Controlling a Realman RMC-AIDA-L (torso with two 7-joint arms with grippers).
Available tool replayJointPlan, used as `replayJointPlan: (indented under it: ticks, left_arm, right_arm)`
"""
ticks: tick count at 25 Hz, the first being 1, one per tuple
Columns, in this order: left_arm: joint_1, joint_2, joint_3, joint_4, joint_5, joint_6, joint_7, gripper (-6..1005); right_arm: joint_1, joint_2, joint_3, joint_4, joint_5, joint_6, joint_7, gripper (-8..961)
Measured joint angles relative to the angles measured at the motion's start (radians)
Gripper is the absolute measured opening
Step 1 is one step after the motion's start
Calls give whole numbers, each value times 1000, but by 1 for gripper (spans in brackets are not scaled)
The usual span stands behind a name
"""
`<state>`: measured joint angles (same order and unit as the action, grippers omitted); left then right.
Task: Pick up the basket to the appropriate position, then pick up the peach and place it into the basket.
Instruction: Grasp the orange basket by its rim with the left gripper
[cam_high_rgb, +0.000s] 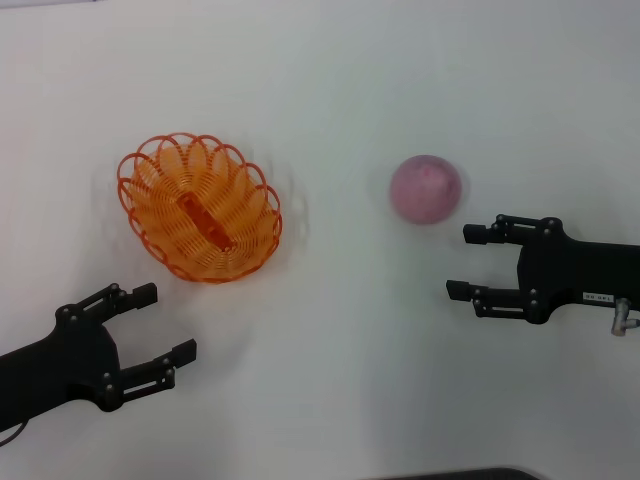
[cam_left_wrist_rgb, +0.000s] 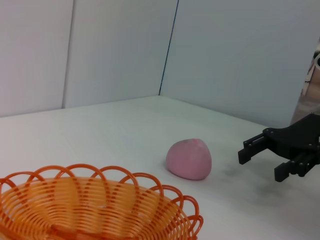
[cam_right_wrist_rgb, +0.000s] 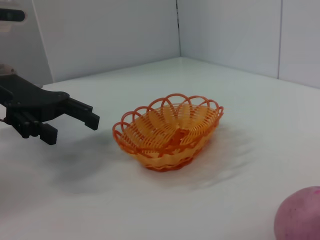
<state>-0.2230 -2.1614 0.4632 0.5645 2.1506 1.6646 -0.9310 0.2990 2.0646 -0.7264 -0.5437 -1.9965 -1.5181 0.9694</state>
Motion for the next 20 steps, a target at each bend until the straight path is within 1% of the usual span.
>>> replayJointPlan:
  ticks: [15, 20]
  left_arm:
    - [-2, 0, 0, 0, 0, -9, 0, 859]
    - [-4, 0, -25, 0, -7, -1, -30, 858]
  right_arm:
    - [-4, -1, 2, 1, 4, -1, 0, 776]
    - [-4, -1, 4, 1, 5, -1, 2, 776]
